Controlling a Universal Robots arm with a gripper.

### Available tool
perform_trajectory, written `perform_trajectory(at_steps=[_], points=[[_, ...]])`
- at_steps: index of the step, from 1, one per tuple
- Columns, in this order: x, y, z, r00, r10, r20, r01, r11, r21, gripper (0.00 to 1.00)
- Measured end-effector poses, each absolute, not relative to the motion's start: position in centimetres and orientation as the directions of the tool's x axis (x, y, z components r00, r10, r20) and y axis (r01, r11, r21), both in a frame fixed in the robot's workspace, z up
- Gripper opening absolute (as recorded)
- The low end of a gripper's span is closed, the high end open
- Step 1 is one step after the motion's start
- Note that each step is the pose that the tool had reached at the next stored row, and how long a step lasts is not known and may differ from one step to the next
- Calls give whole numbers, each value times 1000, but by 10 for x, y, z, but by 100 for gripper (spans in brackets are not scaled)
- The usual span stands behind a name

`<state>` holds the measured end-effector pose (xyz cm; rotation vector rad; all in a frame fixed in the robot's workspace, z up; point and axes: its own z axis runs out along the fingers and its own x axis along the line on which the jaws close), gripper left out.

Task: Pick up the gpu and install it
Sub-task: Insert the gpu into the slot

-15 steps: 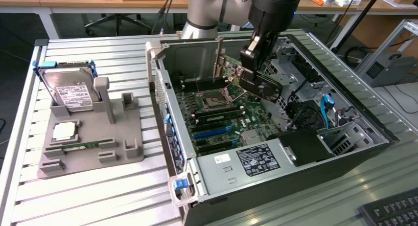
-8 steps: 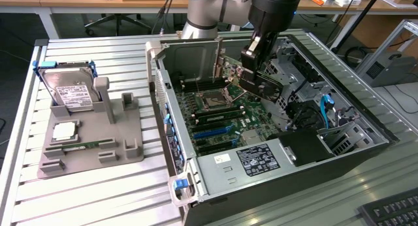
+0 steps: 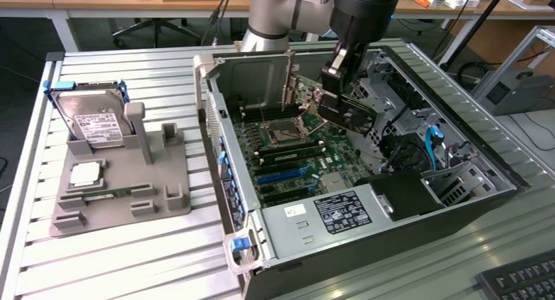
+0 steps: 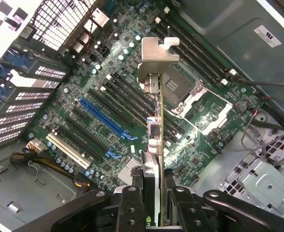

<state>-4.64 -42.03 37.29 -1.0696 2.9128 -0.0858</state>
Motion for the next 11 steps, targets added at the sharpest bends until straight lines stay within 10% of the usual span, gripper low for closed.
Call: perform_trajectory(at_steps=[11], points=[[-46, -420, 373, -754, -656, -15, -654, 753, -66, 27]])
